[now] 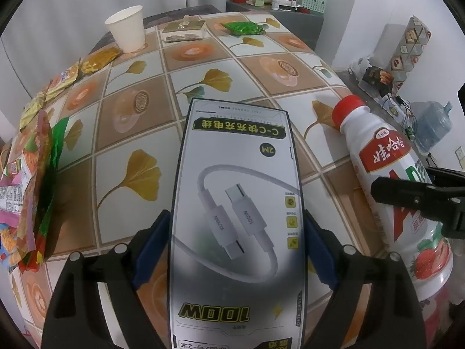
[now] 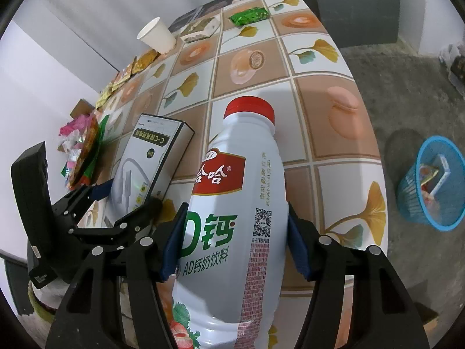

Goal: Collect trash
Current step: 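Lift the milk bottle and cable box off the table and turn toward the wastebasket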

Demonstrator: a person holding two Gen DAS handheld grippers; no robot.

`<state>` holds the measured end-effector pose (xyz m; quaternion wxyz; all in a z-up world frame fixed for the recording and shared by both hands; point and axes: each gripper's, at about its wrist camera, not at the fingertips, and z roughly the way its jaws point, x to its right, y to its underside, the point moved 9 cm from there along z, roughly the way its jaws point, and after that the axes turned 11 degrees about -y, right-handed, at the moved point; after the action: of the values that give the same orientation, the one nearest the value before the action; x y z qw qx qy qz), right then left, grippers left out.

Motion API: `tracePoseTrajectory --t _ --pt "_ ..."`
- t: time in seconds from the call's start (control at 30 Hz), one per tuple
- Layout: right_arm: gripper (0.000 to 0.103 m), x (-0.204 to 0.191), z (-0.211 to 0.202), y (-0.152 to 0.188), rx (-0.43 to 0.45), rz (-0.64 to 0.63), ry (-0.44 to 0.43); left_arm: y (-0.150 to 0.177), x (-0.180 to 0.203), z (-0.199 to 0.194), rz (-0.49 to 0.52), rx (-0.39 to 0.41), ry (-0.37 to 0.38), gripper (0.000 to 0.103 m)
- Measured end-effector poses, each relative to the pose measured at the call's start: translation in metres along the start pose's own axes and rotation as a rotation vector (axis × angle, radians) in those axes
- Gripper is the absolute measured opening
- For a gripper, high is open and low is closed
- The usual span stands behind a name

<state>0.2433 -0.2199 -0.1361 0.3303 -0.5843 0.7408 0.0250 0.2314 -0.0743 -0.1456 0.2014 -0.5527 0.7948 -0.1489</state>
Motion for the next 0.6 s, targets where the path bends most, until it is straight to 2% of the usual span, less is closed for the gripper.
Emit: tracePoseTrajectory --t 0.6 --pt "0.058 -0.004 -0.008 0.001 0.030 -0.008 -0.007 -0.004 -0.001 -0.016 0.004 0.057 -0.032 0.084"
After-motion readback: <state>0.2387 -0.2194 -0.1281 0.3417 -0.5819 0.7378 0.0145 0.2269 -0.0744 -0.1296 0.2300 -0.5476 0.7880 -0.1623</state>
